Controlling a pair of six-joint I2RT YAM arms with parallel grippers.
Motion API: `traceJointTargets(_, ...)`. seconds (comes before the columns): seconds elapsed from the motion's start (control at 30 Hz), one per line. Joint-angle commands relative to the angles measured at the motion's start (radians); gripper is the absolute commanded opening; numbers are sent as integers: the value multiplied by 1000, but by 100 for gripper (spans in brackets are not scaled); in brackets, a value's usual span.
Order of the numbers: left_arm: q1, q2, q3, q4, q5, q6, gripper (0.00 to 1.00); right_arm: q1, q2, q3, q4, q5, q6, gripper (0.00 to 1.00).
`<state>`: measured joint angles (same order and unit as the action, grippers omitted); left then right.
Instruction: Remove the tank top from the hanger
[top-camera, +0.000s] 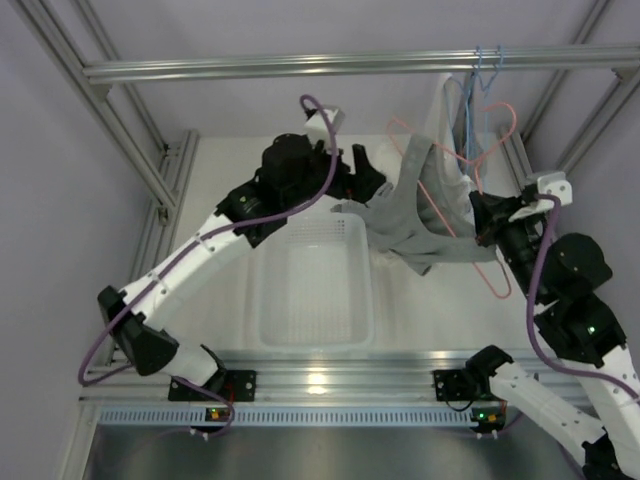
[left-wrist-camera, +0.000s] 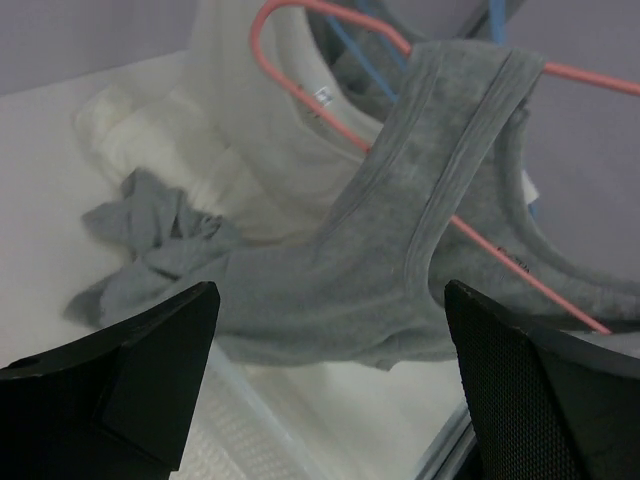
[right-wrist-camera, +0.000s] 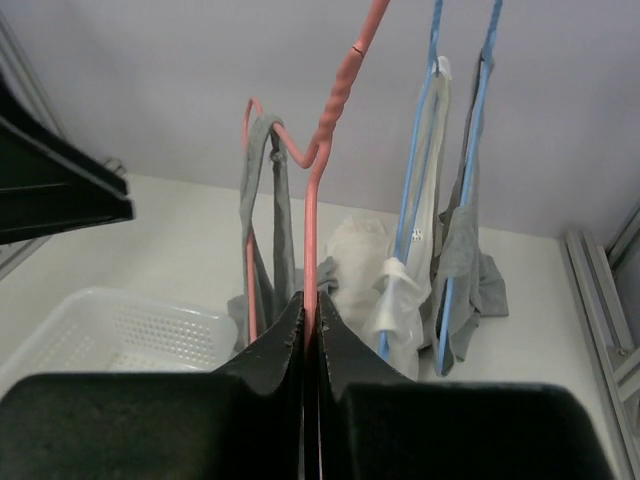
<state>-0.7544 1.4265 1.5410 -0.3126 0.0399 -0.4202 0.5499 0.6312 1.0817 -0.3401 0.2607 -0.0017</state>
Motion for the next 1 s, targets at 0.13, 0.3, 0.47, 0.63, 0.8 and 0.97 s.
traceJointTargets(0.13,-146,232,315,142,31,256,99,15,-172,26,-105,-55,26,0)
traceJointTargets(0.3,-154,324,393,142,20,333,97,15,-183,72,-177,-84,32,0)
traceJointTargets(0.47,-187,350,412,171,95,357,88,13,-182,78,-192,-74,32,0)
traceJointTargets(0.63,-194,387,456,172,61,371,82,13,-174,95,-191,-126,49,0)
traceJointTargets(0.8,-194,374,446,178,112,347,84,15,-165,89,-192,-83,43,0)
traceJointTargets(0.97,-194,382,444,179,107,344,76,15,-151,96,-192,-91,42,0)
